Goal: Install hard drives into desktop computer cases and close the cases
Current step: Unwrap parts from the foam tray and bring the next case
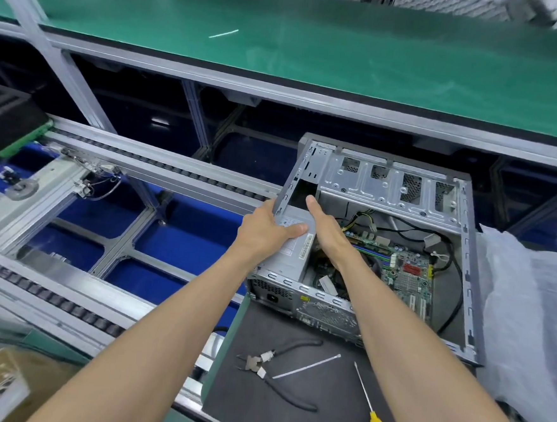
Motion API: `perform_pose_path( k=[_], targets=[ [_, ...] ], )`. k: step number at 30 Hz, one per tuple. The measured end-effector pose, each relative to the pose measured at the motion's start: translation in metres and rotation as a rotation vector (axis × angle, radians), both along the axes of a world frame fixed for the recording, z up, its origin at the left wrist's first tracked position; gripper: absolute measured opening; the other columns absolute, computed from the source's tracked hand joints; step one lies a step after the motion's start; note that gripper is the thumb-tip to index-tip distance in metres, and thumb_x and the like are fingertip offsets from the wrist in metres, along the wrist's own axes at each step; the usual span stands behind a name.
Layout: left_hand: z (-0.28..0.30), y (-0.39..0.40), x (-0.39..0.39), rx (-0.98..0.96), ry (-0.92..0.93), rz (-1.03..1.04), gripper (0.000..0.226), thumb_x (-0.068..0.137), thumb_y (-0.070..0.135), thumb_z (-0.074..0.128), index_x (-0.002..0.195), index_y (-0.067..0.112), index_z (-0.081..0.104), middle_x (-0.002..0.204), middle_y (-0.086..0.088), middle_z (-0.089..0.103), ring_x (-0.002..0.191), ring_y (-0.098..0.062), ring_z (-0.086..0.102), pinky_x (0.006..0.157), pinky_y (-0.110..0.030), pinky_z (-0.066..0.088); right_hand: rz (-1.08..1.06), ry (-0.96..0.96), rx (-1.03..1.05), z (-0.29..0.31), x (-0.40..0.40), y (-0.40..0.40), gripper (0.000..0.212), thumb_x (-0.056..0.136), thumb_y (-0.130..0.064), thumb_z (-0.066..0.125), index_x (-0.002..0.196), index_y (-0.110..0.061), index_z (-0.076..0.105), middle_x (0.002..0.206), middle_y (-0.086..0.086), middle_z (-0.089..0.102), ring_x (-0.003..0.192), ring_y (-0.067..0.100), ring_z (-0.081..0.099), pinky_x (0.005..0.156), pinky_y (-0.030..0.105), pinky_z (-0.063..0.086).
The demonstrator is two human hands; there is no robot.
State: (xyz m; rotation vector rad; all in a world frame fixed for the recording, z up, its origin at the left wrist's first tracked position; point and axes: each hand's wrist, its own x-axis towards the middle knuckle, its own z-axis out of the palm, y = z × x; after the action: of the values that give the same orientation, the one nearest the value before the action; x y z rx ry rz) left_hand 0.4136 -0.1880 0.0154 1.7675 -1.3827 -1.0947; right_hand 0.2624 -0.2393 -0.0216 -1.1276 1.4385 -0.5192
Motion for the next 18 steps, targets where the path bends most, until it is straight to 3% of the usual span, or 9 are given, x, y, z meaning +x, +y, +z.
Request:
perform_pose_path(
  k=[4, 7, 9, 12, 15, 18],
  targets=[
    [0.002, 0.02, 0.012, 0.003, -0.001, -0.11, 0.083, 0.086, 0.043, 0.075, 0.154, 0.043, 0.029, 0.119, 0.028, 0.063, 0.11, -0.003, 0.062, 0.094, -0.025, 0.051, 0.016, -0.072, 0.022, -0.001, -0.002, 0.003, 0.109, 0.066, -0.096, 0.044, 0.154, -0.031, 0.036, 0.164, -0.003, 0.026, 0.151, 0.023, 0.023, 0.117, 0.05, 0.019],
    [-0.015, 0.055, 0.024, -0.046, 0.215, -0.101, 0.094, 0.079, 0.029, 0.083, 0.154, 0.046, 0.029, 0.123, 0.034, 0.063, 0.113, 0.002, 0.063, 0.092, -0.019, 0.053, 0.048, -0.133, 0.043, -0.001, -0.003, 0.004, 0.11, 0.057, -0.097, 0.054, 0.144, -0.031, 0.053, 0.155, -0.003, 0.045, 0.145, 0.022, 0.035, 0.117, 0.05, 0.02],
    [-0.037, 0.083, 0.033, -0.094, 0.348, -0.071, 0.108, 0.072, 0.017, 0.087, 0.157, 0.044, 0.025, 0.138, 0.028, 0.057, 0.124, 0.001, 0.058, 0.097, -0.016, 0.049, 0.062, -0.15, 0.051, -0.001, -0.003, 0.006, 0.106, 0.056, -0.094, 0.058, 0.142, -0.032, 0.055, 0.153, -0.003, 0.048, 0.144, 0.023, 0.036, 0.119, 0.053, 0.017],
    [-0.062, 0.107, 0.028, -0.072, 0.324, -0.007, 0.122, 0.067, 0.018, 0.09, 0.157, 0.049, 0.015, 0.143, 0.017, 0.057, 0.131, -0.004, 0.054, 0.107, -0.025, 0.044, 0.057, -0.161, 0.054, -0.001, -0.003, 0.009, 0.083, 0.069, -0.084, 0.058, 0.137, -0.035, 0.059, 0.145, -0.006, 0.056, 0.142, 0.021, 0.038, 0.117, 0.054, 0.013],
    [-0.074, 0.105, 0.013, -0.07, 0.202, 0.157, 0.1, 0.074, 0.029, 0.088, 0.156, 0.039, 0.03, 0.128, 0.022, 0.066, 0.122, 0.0, 0.058, 0.108, -0.034, 0.045, 0.043, -0.17, 0.04, -0.002, -0.001, 0.008, 0.058, 0.083, -0.074, 0.054, 0.119, -0.032, 0.071, 0.118, -0.006, 0.073, 0.128, 0.022, 0.052, 0.115, 0.052, 0.019],
    [-0.083, 0.099, 0.005, -0.113, 0.153, 0.282, 0.063, 0.077, 0.029, 0.086, 0.134, 0.028, 0.059, 0.1, 0.033, 0.069, 0.097, 0.012, 0.063, 0.094, -0.029, 0.053, 0.025, -0.154, -0.003, 0.0, 0.001, 0.006, 0.052, 0.091, -0.068, 0.05, 0.119, -0.028, 0.069, 0.111, -0.004, 0.075, 0.122, 0.022, 0.056, 0.112, 0.049, 0.024]
  ],
)
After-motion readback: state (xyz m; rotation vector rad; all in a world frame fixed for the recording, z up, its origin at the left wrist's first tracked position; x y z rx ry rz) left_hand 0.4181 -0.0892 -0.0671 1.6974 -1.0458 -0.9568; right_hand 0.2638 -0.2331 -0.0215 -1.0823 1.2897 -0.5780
